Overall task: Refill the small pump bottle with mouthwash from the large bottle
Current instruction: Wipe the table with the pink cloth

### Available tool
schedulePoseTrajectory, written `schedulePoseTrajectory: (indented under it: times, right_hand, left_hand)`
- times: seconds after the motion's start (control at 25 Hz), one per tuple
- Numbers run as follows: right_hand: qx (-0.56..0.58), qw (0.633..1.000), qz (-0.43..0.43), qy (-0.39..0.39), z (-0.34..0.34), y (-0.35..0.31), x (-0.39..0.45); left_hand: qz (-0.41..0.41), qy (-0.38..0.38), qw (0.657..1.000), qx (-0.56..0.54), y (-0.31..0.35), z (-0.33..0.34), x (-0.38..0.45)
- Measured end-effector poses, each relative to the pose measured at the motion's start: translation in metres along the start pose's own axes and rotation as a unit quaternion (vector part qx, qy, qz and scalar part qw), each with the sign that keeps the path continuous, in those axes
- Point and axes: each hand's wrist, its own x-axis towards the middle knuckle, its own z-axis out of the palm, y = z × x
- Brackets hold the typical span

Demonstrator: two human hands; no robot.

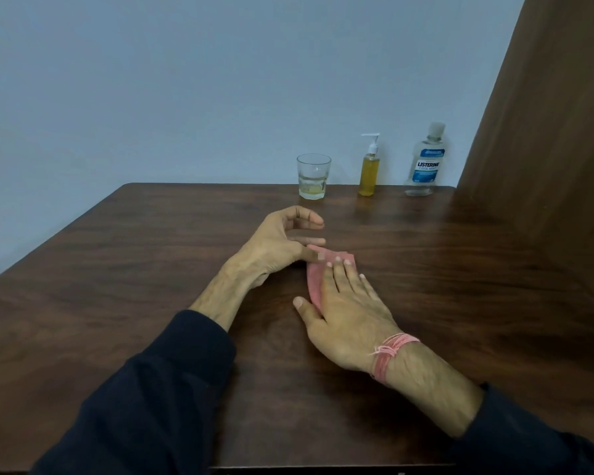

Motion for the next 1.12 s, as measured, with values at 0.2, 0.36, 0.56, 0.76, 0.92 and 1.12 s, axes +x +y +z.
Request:
schedulePoseTrajectory:
  times: [0.2, 0.36, 0.56, 0.76, 0.92, 1.12]
  right_hand:
    - [0.126, 0.985, 0.025, 0.118, -0.029, 0.024, 0.019]
    - [0.159, 0.981, 0.054, 0.095, -0.052, 0.05, 0.043]
    - [0.204, 0.975, 0.065, 0.061, -0.059, 0.066, 0.065]
    - [0.213, 0.971, 0.061, 0.086, -0.057, 0.068, 0.079]
    - [0.219, 0.967, 0.047, 0.119, -0.055, 0.068, 0.088]
    - [0.211, 0.966, 0.011, 0.148, -0.049, 0.069, 0.094]
  left_hand:
    - [-0.023, 0.013, 1.0, -0.011, 0.008, -0.005, -0.004]
    - [-0.022, 0.012, 1.0, -0.015, 0.01, -0.002, -0.005]
    - [-0.026, 0.008, 1.0, -0.007, 0.009, -0.003, -0.002]
    - [-0.03, 0.001, 1.0, 0.003, 0.007, -0.006, -0.001]
    - [-0.042, 0.001, 0.999, 0.011, 0.006, -0.008, 0.0]
    - [-0.041, -0.001, 0.999, 0.03, 0.005, -0.009, -0.002]
